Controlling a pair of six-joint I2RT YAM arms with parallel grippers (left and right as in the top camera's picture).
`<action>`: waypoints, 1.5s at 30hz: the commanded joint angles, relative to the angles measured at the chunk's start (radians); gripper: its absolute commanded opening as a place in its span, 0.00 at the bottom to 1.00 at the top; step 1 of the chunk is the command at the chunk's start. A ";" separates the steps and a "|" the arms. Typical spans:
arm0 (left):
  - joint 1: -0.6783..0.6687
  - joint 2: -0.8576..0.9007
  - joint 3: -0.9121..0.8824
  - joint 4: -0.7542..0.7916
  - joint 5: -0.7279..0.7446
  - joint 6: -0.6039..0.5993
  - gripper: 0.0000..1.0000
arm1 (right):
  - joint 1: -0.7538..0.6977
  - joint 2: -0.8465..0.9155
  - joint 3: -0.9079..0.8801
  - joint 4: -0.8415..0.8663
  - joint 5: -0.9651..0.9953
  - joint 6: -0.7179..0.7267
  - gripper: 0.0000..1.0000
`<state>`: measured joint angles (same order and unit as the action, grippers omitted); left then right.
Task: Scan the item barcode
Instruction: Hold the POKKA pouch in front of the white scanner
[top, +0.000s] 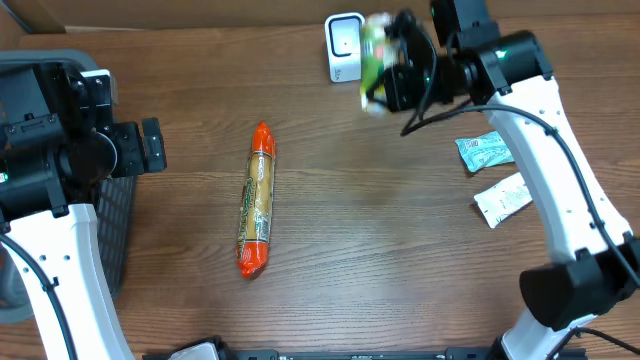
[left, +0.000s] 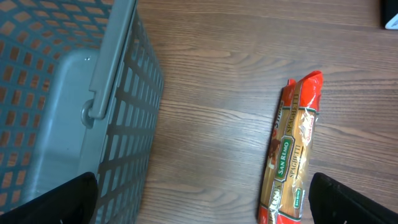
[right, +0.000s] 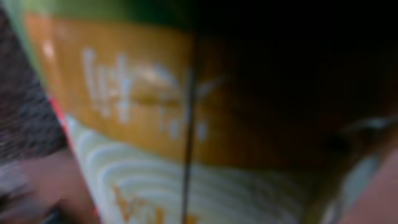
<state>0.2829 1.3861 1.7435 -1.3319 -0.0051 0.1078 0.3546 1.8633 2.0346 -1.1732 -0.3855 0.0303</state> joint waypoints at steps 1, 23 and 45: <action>-0.002 0.000 0.008 0.001 -0.005 0.016 0.99 | 0.095 -0.032 0.084 0.044 0.491 0.020 0.03; -0.002 0.000 0.008 0.001 -0.005 0.015 0.99 | 0.116 0.529 0.080 0.957 1.249 -0.919 0.04; -0.002 0.000 0.008 0.001 -0.005 0.016 1.00 | 0.117 0.653 0.080 1.112 1.204 -0.948 0.04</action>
<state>0.2829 1.3861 1.7435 -1.3319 -0.0051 0.1074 0.4747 2.5313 2.0903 -0.0818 0.8074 -0.9283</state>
